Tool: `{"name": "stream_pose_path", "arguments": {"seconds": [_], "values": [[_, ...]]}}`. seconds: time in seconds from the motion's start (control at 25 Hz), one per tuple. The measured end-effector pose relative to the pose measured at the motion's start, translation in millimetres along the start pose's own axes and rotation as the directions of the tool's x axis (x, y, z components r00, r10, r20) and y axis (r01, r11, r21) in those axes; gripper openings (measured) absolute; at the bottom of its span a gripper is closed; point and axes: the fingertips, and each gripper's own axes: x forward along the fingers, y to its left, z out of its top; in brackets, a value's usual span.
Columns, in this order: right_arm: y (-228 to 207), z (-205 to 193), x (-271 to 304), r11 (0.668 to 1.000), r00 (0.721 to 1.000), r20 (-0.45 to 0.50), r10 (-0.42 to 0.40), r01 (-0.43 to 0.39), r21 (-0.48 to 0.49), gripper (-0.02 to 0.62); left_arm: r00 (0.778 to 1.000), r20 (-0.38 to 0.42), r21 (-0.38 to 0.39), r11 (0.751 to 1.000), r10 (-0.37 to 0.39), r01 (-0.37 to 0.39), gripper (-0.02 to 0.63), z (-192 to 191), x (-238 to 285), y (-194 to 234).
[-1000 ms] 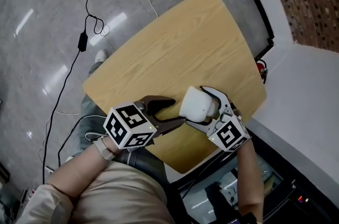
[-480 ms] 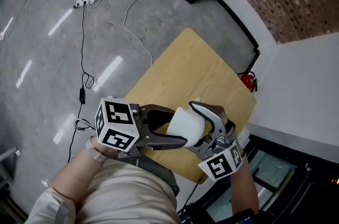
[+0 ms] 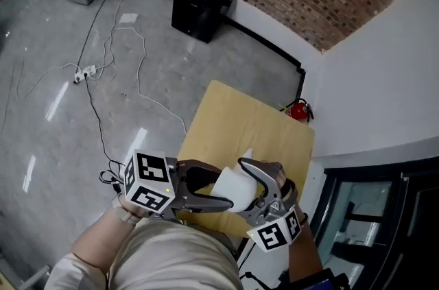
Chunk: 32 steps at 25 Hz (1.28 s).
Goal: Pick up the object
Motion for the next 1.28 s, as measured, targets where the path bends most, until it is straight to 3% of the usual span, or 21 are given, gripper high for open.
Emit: {"name": "stream_pose_path", "arguments": {"seconds": [0.24, 0.52, 0.68, 0.76, 0.8, 0.92, 1.0, 1.08, 1.12, 1.16, 1.2, 1.28], "values": [[-11, 20, -28, 0.997, 0.999, -0.032, -0.039, 0.041, 0.066, 0.456, 0.983, 0.087, -0.041, 0.986, -0.159, 0.163, 0.223, 21, 6, -29], [-6, 24, -59, 0.975, 0.991, -0.026, -0.130, 0.132, 0.179, 0.456, 0.962, 0.134, -0.110, 0.961, -0.238, 0.253, 0.202, 22, 27, -47], [-13, 29, -72, 0.931, 0.971, 0.052, -0.232, 0.206, 0.302, 0.456, 0.962, 0.107, -0.131, 0.956, -0.251, 0.264, 0.211, 30, 41, -53], [-21, 28, -78, 0.889, 0.954, 0.096, -0.284, 0.224, 0.400, 0.456, 0.963, 0.104, -0.103, 0.960, -0.250, 0.260, 0.222, 37, 47, -54], [-25, 25, -81, 0.854, 0.944, 0.115, -0.309, 0.223, 0.470, 0.456, 0.963, 0.106, -0.081, 0.963, -0.249, 0.258, 0.222, 41, 49, -54], [-42, 17, -96, 0.709, 0.893, 0.193, -0.406, 0.175, 0.683, 0.456, 0.964, 0.115, -0.020, 0.970, -0.240, 0.244, 0.244, 54, 52, -58], [-60, 13, -111, 0.605, 0.825, 0.272, -0.496, 0.103, 0.790, 0.456, 0.969, 0.146, 0.041, 0.980, -0.199, 0.195, 0.245, 69, 49, -59], [-73, 7, -128, 0.478, 0.750, 0.320, -0.579, -0.007, 0.878, 0.456, 0.976, 0.191, 0.157, 0.985, -0.104, 0.074, 0.245, 86, 42, -55], [-78, 5, -136, 0.424, 0.714, 0.342, -0.612, -0.069, 0.903, 0.456, 0.980, 0.194, 0.240, 0.971, -0.039, -0.008, 0.244, 91, 40, -51], [-81, 5, -143, 0.376, 0.677, 0.362, -0.641, -0.133, 0.917, 0.456, 0.984, 0.178, 0.336, 0.937, 0.033, -0.092, 0.245, 92, 40, -47], [-85, 4, -148, 0.329, 0.642, 0.373, -0.670, -0.195, 0.924, 0.456, 0.984, 0.148, 0.435, 0.887, 0.103, -0.158, 0.268, 89, 42, -44], [-95, -3, -154, 0.211, 0.592, 0.349, -0.726, -0.291, 0.933, 0.456, 0.978, 0.083, 0.578, 0.790, 0.191, -0.203, 0.325, 79, 54, -43]]}}
